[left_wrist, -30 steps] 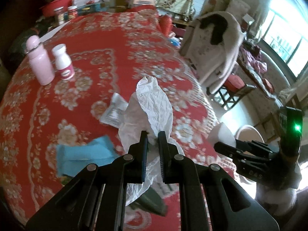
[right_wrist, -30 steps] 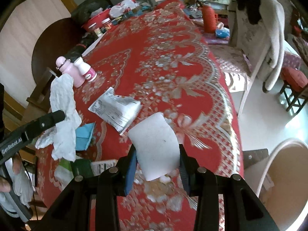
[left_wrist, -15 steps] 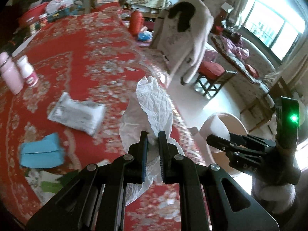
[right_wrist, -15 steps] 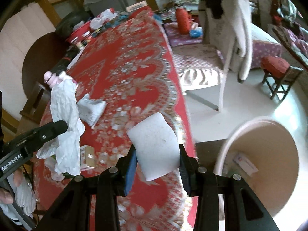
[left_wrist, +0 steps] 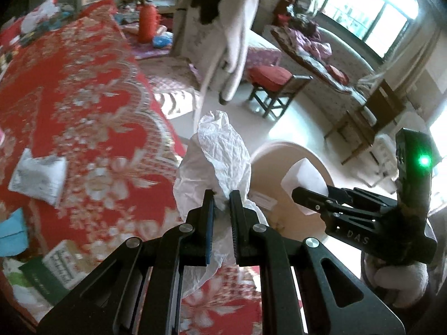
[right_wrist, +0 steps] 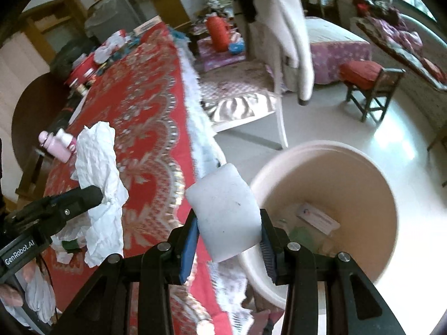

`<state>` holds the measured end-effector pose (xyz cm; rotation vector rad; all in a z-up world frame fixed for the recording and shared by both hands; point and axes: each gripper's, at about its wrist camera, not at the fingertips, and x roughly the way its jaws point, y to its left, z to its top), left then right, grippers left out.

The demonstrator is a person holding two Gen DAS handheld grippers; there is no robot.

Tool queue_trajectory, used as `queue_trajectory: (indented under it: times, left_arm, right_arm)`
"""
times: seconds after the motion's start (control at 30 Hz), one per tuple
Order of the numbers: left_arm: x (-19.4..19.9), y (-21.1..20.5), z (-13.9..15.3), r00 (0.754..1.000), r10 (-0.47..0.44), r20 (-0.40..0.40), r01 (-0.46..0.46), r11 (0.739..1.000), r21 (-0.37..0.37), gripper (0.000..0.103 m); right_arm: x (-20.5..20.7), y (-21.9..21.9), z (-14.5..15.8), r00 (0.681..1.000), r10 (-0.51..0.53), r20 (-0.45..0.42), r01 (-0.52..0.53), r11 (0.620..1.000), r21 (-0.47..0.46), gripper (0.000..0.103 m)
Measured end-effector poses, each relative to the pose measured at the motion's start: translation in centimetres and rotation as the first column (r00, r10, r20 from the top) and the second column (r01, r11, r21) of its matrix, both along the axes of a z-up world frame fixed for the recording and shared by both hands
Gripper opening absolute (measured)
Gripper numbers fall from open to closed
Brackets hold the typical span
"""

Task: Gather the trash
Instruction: 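Carry the tissue and foam block over the white bucket, then open both tools to drop the tissue and foam block into the bucket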

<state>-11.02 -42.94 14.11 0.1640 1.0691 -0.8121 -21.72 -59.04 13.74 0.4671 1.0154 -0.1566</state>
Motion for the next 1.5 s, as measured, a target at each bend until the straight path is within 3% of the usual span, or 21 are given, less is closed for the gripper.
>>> queue_trajectory:
  times: [0.53,1.23,1.33,1.4,1.5]
  left_arm:
    - [-2.8,-7.6,-3.4,0.993,-0.094,-0.072,0.096,0.995,0.023,0.009]
    - [-4.3,-11.8,-6.3,0.982,-0.113,-0.15,0.115,0.993,0.006,0.01]
    - [-4.3,-12.0,-6.4,0.979,-0.125,-0.163,0.125,0.992,-0.011,0.023]
    - [-4.3,-11.9,-6.3,0.978,-0.126,-0.167,0.124,0.992,-0.023,0.039]
    - [-4.2,-11.8,-6.2,0.977,-0.126,-0.17,0.122,0.992,-0.035,0.042]
  right_arm:
    - [-4.9,-5.9,-1.6,0.992,-0.11,-0.055,0.11,0.994,0.002,0.039]
    - [-7.8,-9.2,-4.3,0.979,-0.164,-0.123,0.167,0.986,0.021,0.039]
    - [-7.9,-9.6,-4.6,0.975,-0.178,-0.136,0.183,0.983,0.02,0.048]
    - [-8.0,-9.9,-4.6,0.972,-0.187,-0.141,0.192,0.981,0.026,0.049]
    - [-7.9,-10.1,-4.8,0.97,-0.189,-0.15,0.195,0.98,0.027,0.049]
